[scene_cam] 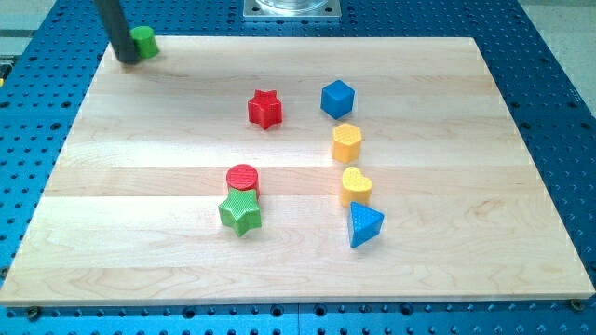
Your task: Push the yellow hexagon to the top center of the board
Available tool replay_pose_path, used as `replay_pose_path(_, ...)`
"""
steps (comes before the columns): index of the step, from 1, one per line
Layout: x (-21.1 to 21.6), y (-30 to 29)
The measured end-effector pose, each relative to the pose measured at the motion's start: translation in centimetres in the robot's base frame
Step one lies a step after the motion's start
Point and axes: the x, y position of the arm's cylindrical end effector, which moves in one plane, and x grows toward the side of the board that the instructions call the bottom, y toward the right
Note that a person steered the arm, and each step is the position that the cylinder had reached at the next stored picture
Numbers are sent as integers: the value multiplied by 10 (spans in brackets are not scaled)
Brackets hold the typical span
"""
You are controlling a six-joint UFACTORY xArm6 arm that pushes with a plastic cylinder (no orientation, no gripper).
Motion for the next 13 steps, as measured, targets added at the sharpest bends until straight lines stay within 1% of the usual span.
replay_pose_path(1,-13,-31)
replay_pose_path(2,-47,-26)
replay_pose_path(3,-41,22)
replay_pose_path(4,-23,52)
replay_pose_path(5,-6,43)
replay_pose_path(6,38,69)
replay_pose_path(7,36,142)
replay_pose_path(8,11,192)
replay_pose_path(9,11,193)
replay_pose_path(10,7,159)
replay_pose_path(11,1,110)
replay_pose_path(13,-1,40)
